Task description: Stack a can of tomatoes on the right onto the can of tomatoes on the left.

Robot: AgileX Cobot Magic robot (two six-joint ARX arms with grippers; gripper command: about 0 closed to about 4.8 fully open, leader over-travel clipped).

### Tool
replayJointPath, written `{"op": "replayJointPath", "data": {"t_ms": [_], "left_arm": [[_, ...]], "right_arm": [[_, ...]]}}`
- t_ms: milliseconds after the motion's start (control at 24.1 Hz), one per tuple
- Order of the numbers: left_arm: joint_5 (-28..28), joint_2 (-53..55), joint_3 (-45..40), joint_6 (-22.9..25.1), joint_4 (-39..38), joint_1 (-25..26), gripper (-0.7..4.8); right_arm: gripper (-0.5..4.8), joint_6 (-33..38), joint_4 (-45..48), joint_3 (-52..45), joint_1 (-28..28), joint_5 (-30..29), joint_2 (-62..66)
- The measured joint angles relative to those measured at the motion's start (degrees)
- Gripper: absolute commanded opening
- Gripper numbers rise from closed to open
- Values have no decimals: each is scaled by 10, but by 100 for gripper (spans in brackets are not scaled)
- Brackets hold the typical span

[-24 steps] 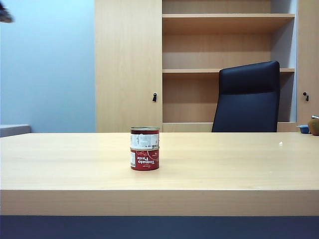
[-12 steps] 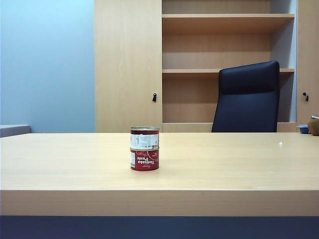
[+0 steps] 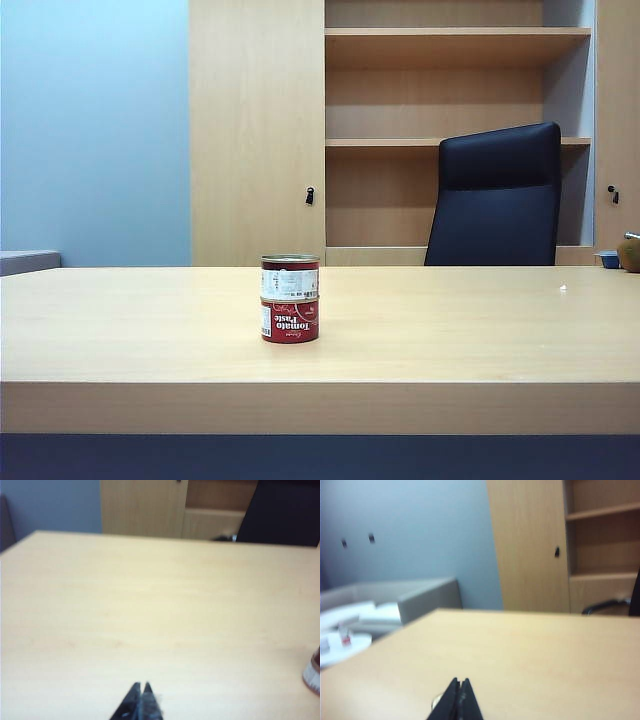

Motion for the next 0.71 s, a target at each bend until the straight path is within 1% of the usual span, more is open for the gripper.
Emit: {"op": "replayJointPath", "data": {"t_ms": [125, 208, 249, 374, 499, 540, 582, 706], "left_arm": [[-1, -1, -26, -1, 2, 0, -3], [-7, -2, -36, -2, -2, 0, -3], [-19, -2, -35, -1, -21, 0, -3], [-25, -2, -35, -1, -49, 0, -3], [-25, -2, -34, -1, -49, 0, -3], [-25, -2, -34, -1, -50, 0, -3], [-25, -2, -34, -1, -49, 0, -3], [-25, -2, -34, -1, -50, 0, -3]], "right_arm": [[-5, 0, -29, -1, 0, -8, 0], [-5, 0, -26, -8, 0, -17, 0], [-5, 0, -17, -30, 1, -31, 0], [-5, 4, 48, -103, 1, -37, 0], [-5, 59, 125, -192, 1, -72, 1], [-5, 67, 138, -213, 1, -84, 0], [-5, 71, 140, -238, 1, -92, 0], [-5, 72, 114, -268, 1, -94, 0]]}}
